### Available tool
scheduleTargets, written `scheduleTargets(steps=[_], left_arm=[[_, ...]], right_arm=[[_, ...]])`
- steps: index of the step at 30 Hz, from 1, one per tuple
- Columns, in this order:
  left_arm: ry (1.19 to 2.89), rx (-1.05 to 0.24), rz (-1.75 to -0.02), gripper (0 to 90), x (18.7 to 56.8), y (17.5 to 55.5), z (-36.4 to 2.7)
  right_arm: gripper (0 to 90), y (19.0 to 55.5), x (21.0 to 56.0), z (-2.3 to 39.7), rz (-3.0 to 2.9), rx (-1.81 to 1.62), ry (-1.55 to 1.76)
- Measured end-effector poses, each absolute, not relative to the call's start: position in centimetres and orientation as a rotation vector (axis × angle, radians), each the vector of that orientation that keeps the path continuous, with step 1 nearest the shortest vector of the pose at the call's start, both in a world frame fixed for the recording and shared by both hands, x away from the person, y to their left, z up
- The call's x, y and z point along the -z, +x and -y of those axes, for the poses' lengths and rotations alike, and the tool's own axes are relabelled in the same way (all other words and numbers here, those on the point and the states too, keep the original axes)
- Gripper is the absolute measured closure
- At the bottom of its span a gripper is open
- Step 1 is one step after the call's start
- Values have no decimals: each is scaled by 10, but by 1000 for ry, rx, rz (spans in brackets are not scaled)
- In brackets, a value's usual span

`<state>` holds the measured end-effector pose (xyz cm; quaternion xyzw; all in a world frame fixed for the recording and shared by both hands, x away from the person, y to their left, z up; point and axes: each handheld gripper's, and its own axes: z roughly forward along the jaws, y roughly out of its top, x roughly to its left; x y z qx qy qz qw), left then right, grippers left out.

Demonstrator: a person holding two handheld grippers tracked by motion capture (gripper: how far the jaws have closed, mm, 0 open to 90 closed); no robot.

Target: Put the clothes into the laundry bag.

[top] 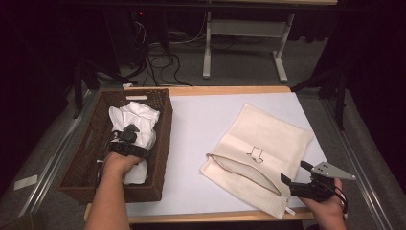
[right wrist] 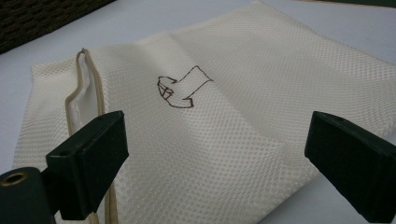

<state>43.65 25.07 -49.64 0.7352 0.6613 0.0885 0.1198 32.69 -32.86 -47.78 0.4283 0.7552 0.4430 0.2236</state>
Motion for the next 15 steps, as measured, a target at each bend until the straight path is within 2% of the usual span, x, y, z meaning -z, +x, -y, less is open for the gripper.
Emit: scheduleTargets(steps=[1, 2, 4, 6, 9, 11, 15], left_arm=[[2157, -318, -1917, 152, 494, 435, -250], [2137, -334, -1904, 336, 492, 433, -250], [2166, -365, -1892, 405, 491, 433, -249], [2173, -356, -1848, 543, 488, 432, -248], [2166, -376, -1816, 695, 485, 431, -246], [2178, -414, -1779, 759, 481, 430, -245], [2138, -485, -1728, 784, 470, 427, -243]], right_arm=[[71, 327, 478, 329, -2086, -1225, 1183], [75, 327, 478, 329, -2087, -1227, 1184], [89, 328, 478, 329, -2089, -1231, 1177], [107, 327, 478, 329, -2090, -1244, 1179], [123, 327, 477, 331, -2086, -1254, 1181], [134, 327, 477, 332, -2082, -1260, 1190], [146, 327, 477, 333, -2083, -1267, 1181]])
